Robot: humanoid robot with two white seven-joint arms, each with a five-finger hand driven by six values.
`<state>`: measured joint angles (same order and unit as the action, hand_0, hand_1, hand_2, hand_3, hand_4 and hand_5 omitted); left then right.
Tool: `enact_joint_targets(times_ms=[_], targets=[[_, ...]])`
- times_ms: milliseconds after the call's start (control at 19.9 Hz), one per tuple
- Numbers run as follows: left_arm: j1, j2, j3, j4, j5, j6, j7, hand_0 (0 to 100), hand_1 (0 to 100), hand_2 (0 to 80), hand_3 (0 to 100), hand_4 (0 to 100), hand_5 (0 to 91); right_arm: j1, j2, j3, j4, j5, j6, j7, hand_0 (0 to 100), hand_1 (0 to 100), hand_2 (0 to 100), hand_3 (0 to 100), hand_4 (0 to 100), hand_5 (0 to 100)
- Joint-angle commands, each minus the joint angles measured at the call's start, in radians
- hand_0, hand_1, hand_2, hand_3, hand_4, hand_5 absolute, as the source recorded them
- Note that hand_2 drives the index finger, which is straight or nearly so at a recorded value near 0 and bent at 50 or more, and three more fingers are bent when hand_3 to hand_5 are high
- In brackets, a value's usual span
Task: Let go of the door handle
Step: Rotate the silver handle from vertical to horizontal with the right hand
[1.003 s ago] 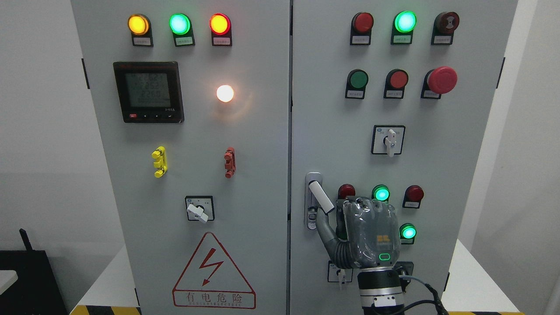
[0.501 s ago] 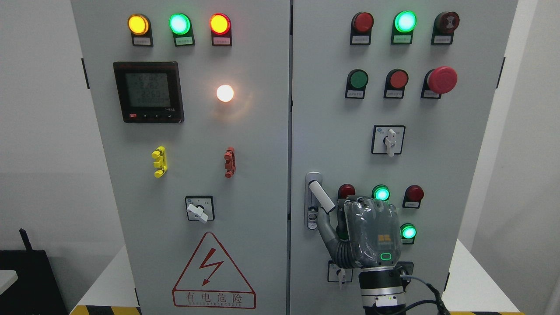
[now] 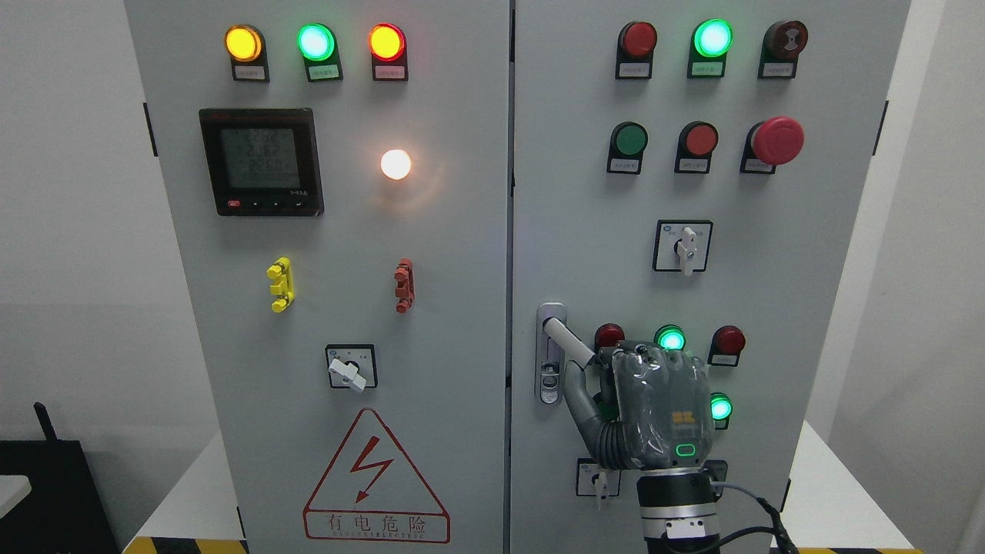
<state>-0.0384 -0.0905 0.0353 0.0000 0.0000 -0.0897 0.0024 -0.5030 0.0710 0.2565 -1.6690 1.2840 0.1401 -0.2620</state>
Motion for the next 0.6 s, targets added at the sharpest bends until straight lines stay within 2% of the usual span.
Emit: enact_joint_targets(times_ms=[0,551], targets=[[0.000,0.000,0.000,-0.009,-0.028,-0.001,0.001,12,39,0.0,0,0,0.0,-0.002,-0.003,-0.006,-0.003,0.000,0.000,0.001,61,45,100,100,100,99],[0.000,0.000,0.000,-0.009,-0.028,-0.001,0.001,12,39,0.0,0,0,0.0,-0.008,-0.003,-0.019,-0.005,0.000,0.000,0.000,61,44,100,100,100,100]])
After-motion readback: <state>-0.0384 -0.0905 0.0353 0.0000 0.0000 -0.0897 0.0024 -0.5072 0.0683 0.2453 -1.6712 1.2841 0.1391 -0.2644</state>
